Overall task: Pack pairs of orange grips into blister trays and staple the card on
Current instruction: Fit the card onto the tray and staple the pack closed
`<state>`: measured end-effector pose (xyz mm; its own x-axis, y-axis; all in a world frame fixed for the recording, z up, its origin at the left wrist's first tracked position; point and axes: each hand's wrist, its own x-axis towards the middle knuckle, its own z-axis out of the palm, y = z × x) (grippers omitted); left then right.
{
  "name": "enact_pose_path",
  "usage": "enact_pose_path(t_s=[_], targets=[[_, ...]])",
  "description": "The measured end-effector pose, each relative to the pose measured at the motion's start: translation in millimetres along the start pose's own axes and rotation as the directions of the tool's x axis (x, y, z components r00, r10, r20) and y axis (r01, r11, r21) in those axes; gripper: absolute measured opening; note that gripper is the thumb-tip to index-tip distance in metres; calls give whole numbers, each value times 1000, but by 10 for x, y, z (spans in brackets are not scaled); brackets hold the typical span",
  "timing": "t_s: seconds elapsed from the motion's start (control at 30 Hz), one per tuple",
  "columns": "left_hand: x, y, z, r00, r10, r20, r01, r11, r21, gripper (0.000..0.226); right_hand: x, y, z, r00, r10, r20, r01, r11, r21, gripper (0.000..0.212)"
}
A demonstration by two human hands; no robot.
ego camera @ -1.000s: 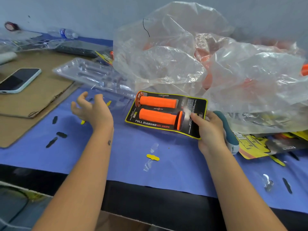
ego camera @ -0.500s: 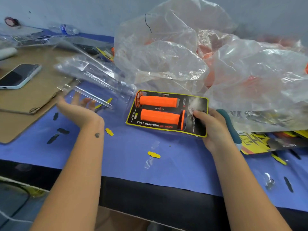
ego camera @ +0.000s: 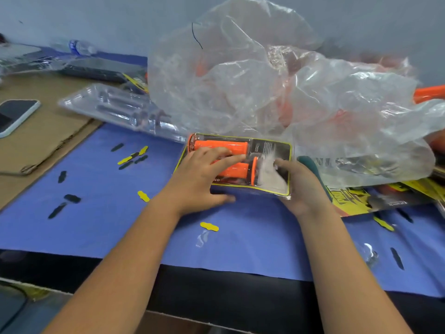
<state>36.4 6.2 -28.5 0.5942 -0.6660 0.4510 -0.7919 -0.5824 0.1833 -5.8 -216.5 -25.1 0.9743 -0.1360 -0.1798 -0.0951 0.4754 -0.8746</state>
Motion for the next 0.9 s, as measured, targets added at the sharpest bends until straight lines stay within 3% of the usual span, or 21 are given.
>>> enact_pose_path(t_s=[0.17,0.23,0.3,0.37,0.4,0.43,0.5,0.53,0.6,0.77,0.83,0.9], targets=[[-8,-49,-63,967,-70,-247,81,996,36,54,-44,-74,-38,994,-89,58,65,942,329,51],[-39,-40,-90,906,-110,-409,80,993,-90,40,-61,-132,-71,996,-90,6,86,963,254,60],[-36,-49,-141,803,-257,-538,74,938,-338,30,-53,-125,-91,994,-110,-17,111,990,86,58],[22,-46,-222,695,-425,-580,71,843,-534,22,-42,-80,-57,989,-148,5,148,988,-51,49],[70,-56,-268,647,-530,-547,66,754,-653,21,-44,-60,-21,987,-160,31,162,981,-106,46],[132,-70,-317,609,-649,-457,43,602,-797,23,-51,-49,17,984,-170,62,177,974,-144,45],[255,-120,-378,611,-781,-131,27,186,-982,19,-61,-30,67,975,-180,128,202,962,-182,46],[298,-162,-381,626,-780,9,71,46,-996,17,-66,-15,85,972,-179,155,207,958,-196,45],[374,-213,-336,653,-743,148,168,-49,-985,23,-87,18,115,966,-159,205,207,948,-241,42],[561,-125,-246,701,-667,251,262,-86,-961,17,-116,30,118,974,-187,129,217,933,-286,7],[586,-99,-232,756,-599,264,206,-166,-964,22,-101,16,90,971,-231,53,237,943,-233,12],[561,-62,-220,781,-564,269,52,-370,-927,36,-75,9,107,963,-269,-7,266,954,-138,15]])
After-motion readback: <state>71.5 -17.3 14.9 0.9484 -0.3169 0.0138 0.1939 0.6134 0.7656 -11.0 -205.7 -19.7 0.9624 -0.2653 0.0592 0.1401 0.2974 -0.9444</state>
